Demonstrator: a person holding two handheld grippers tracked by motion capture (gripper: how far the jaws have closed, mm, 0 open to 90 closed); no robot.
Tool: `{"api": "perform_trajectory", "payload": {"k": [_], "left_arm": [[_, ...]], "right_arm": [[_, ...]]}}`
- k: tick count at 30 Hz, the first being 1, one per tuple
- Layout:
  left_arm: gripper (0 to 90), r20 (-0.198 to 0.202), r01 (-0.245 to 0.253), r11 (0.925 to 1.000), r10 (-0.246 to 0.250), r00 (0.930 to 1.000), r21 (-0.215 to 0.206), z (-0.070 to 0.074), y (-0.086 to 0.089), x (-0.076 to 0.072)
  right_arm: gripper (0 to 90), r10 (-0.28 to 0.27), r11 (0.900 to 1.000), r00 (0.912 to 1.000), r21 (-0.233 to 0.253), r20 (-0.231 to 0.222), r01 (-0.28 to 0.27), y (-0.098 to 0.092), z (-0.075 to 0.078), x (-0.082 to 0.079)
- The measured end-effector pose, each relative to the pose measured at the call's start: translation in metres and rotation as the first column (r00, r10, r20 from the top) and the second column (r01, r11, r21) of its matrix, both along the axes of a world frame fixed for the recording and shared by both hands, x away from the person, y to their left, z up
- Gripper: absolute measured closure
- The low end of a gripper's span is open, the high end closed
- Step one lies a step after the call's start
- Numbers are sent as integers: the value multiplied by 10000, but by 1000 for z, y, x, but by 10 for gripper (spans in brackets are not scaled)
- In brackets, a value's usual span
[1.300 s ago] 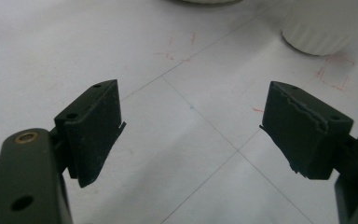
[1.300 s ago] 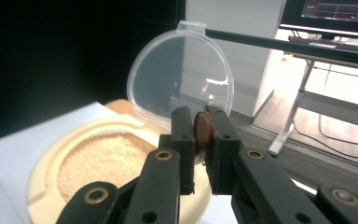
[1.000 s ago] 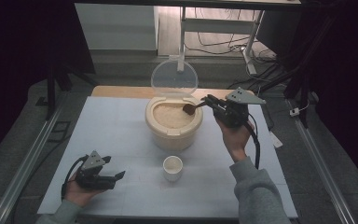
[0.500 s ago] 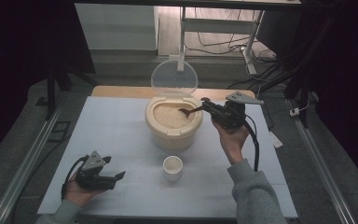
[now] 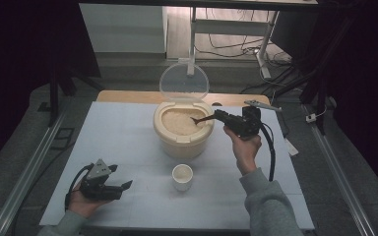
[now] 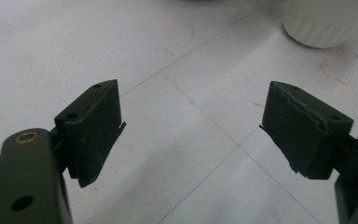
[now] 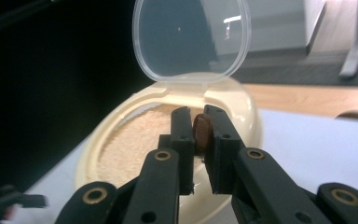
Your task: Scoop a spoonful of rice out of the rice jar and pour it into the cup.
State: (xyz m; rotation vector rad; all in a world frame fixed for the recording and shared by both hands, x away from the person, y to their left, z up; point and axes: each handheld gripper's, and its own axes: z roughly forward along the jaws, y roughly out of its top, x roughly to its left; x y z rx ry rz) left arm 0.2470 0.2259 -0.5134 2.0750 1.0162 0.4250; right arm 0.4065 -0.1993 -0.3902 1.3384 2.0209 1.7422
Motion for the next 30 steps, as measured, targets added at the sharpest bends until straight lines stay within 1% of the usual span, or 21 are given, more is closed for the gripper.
{"api": "perform_trajectory", "payload": {"k": [1,2,3,4,5,6,7,9,10,13,22,23,24,25,27,30], "left_arm": [[196,2,-1,10000,1,10000,-3,0,0,0],[196,11,1,10000,-1,10000,6,0,0,0],[196,17,-2,10000,2,10000,9,0,0,0],[196,22,-6,10000,6,10000,4,0,0,0],[196,25,-4,10000,4,10000,6,0,0,0],[196,28,-4,10000,4,10000,-3,0,0,0],[196,31,3,10000,-3,10000,7,0,1,-1],[196,32,-1,10000,1,10000,26,0,2,-1],[196,29,-45,10000,45,10000,9,0,3,-1],[197,35,-94,10000,94,9999,-16,0,5,-2],[197,60,-61,10000,61,10000,10,0,5,-2],[198,64,-60,10000,60,10000,20,0,4,-3],[198,62,-59,10000,59,10000,24,0,4,-3],[198,57,-51,10000,51,10000,22,0,4,-3],[198,59,-49,10000,49,10000,30,0,4,-2],[198,45,-52,10000,51,10000,40,-1,4,-2]], "right_arm": [[821,0,10000,10000,0,0,0,0,0,0],[821,-119,9996,9994,240,-321,127,-2,-2,1],[821,-119,9996,9994,240,-321,127,-2,-2,1],[821,-190,9990,9987,388,-481,209,-4,-3,2],[822,-287,9961,9958,807,-866,358,-8,-6,4],[822,-287,9961,9958,807,-866,358,-8,-6,4],[823,-348,9919,9925,1174,-1175,487,-12,-10,5],[824,-378,9877,9900,1455,-1359,577,-15,-13,7],[824,-378,9877,9900,1455,-1359,577,-15,-13,7],[825,-347,9805,9873,1860,-1550,637,-20,-15,8],[825,-304,9705,9834,2303,-1786,718,-25,-12,9],[825,-275,9686,9824,2381,-1845,718,-26,-12,9],[825,-215,9630,9782,2586,-2064,758,-29,-13,11],[825,-215,9630,9782,2586,-2064,758,-29,-13,11],[825,-212,9568,9749,2782,-2218,841,-32,-14,12],[825,-201,9538,9735,2875,-2279,870,-34,-14,12]]}}
